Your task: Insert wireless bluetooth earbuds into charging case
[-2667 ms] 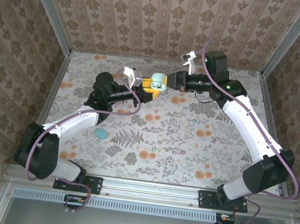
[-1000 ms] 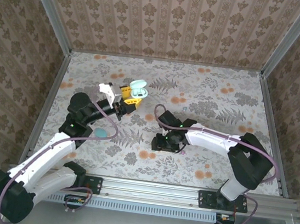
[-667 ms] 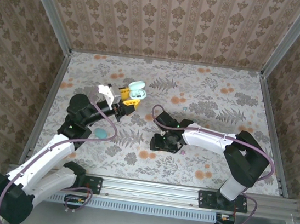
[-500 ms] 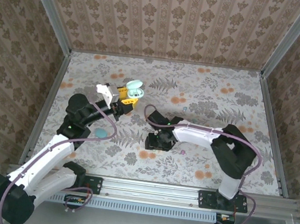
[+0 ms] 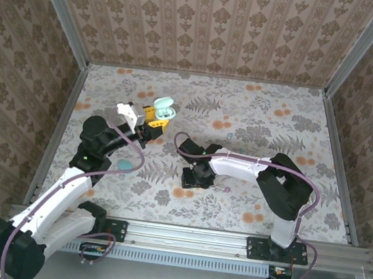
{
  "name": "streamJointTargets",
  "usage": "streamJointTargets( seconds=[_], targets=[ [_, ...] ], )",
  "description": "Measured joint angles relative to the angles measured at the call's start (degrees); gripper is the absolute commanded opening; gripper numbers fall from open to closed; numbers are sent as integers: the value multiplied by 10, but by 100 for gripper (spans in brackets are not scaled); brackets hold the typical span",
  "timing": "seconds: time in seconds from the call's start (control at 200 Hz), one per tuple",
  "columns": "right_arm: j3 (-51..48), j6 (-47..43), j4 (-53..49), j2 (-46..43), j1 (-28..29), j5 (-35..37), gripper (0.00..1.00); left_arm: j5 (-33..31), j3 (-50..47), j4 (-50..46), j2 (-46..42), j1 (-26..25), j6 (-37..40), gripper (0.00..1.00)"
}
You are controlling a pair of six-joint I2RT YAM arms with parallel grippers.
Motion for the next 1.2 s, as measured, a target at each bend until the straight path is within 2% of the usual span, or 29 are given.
streamJointTargets(
  seconds=[0.54, 1.025, 1.2],
  targets=[
    [15, -37, -65, 8, 5, 68, 39, 0, 0, 0, 0, 3, 0, 34],
    [30, -93, -106, 3, -45, 155, 39, 0, 0, -1, 0, 3, 0, 34],
    [26, -93, -102, -17, -59, 158, 40, 0, 0, -1, 0, 4, 0, 34]
  ],
)
